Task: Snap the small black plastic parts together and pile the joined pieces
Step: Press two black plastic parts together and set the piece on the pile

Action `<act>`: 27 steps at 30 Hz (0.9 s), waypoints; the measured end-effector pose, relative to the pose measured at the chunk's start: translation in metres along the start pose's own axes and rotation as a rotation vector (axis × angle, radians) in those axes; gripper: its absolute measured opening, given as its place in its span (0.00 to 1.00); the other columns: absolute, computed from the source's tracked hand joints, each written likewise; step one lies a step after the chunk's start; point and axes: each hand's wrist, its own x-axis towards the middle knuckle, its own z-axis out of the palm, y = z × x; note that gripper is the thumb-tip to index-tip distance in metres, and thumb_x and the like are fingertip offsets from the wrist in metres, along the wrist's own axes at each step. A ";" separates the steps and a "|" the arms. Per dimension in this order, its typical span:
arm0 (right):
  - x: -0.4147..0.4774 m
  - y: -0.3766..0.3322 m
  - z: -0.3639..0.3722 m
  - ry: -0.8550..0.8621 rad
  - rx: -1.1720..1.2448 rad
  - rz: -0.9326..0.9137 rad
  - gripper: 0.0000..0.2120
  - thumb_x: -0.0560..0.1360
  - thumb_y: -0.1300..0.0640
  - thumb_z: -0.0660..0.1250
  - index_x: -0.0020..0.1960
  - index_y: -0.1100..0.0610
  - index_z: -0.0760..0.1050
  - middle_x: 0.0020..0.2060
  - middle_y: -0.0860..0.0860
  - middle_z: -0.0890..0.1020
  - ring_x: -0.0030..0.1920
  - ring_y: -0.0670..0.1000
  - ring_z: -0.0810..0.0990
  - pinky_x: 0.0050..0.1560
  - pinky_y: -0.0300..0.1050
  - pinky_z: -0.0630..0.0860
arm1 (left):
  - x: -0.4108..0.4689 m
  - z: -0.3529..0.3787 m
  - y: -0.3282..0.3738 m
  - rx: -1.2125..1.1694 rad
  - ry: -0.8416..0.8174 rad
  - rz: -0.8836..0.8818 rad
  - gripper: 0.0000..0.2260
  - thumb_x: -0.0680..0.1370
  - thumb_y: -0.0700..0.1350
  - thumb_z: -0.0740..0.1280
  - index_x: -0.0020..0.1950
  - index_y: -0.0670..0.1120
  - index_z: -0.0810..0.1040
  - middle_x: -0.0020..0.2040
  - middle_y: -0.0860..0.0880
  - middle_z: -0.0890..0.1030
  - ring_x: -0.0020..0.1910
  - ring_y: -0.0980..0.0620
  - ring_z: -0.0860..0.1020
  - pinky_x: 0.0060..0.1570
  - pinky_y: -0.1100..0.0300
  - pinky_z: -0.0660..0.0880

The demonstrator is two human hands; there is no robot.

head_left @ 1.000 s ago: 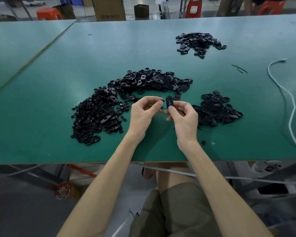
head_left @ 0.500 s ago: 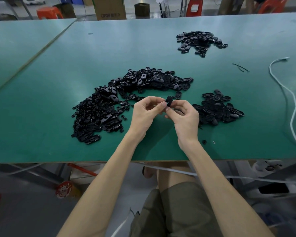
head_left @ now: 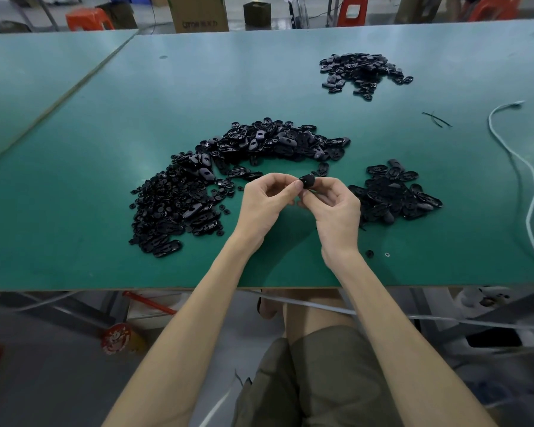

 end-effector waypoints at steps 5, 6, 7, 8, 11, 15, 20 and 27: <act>0.000 0.000 0.000 -0.007 -0.007 -0.009 0.07 0.76 0.67 0.75 0.50 0.56 0.83 0.45 0.50 0.88 0.49 0.50 0.88 0.52 0.43 0.83 | 0.000 0.001 0.001 0.013 0.002 -0.013 0.06 0.78 0.41 0.75 0.50 0.38 0.85 0.39 0.50 0.85 0.35 0.59 0.78 0.40 0.67 0.75; 0.000 0.000 0.000 -0.004 -0.011 -0.009 0.07 0.76 0.67 0.75 0.51 0.56 0.83 0.45 0.50 0.88 0.50 0.50 0.88 0.54 0.45 0.84 | 0.000 0.001 0.001 0.014 0.000 -0.018 0.06 0.78 0.41 0.75 0.50 0.38 0.85 0.39 0.50 0.85 0.34 0.59 0.78 0.40 0.67 0.75; 0.000 0.000 0.000 0.000 -0.012 -0.008 0.07 0.76 0.66 0.75 0.51 0.56 0.83 0.46 0.50 0.88 0.50 0.51 0.88 0.55 0.48 0.84 | 0.000 0.001 0.001 0.015 -0.003 -0.022 0.05 0.78 0.41 0.75 0.49 0.39 0.86 0.39 0.50 0.85 0.34 0.59 0.78 0.39 0.67 0.75; 0.000 0.000 0.000 0.002 -0.011 -0.006 0.07 0.76 0.66 0.75 0.51 0.56 0.83 0.46 0.50 0.88 0.51 0.51 0.87 0.57 0.50 0.84 | 0.000 0.001 0.001 0.016 -0.007 -0.025 0.05 0.78 0.41 0.75 0.49 0.40 0.86 0.39 0.51 0.85 0.34 0.59 0.78 0.39 0.67 0.75; 0.000 0.001 0.000 0.003 -0.010 -0.003 0.07 0.77 0.66 0.74 0.51 0.56 0.83 0.46 0.51 0.88 0.52 0.52 0.87 0.58 0.53 0.84 | 0.000 0.000 0.000 0.020 -0.009 -0.027 0.04 0.78 0.42 0.75 0.48 0.41 0.86 0.38 0.53 0.85 0.34 0.59 0.78 0.39 0.67 0.74; -0.001 0.000 0.001 -0.004 -0.008 -0.009 0.07 0.78 0.66 0.73 0.53 0.57 0.83 0.47 0.52 0.88 0.52 0.54 0.87 0.56 0.54 0.84 | 0.001 0.000 -0.001 0.028 -0.011 -0.020 0.03 0.78 0.42 0.75 0.47 0.43 0.86 0.36 0.54 0.84 0.33 0.59 0.78 0.38 0.68 0.74; -0.004 -0.004 0.004 -0.036 -0.049 -0.046 0.10 0.79 0.67 0.69 0.53 0.54 0.84 0.46 0.51 0.88 0.50 0.52 0.88 0.47 0.45 0.84 | 0.000 -0.001 -0.001 0.018 0.022 -0.026 0.05 0.78 0.43 0.76 0.47 0.42 0.85 0.39 0.51 0.86 0.35 0.58 0.80 0.39 0.65 0.76; -0.004 -0.007 0.006 -0.025 -0.027 -0.030 0.06 0.82 0.63 0.67 0.52 0.57 0.84 0.45 0.51 0.89 0.50 0.51 0.88 0.42 0.42 0.83 | -0.001 -0.001 0.000 0.030 0.058 -0.031 0.07 0.77 0.44 0.77 0.46 0.42 0.83 0.43 0.43 0.87 0.38 0.53 0.82 0.39 0.61 0.78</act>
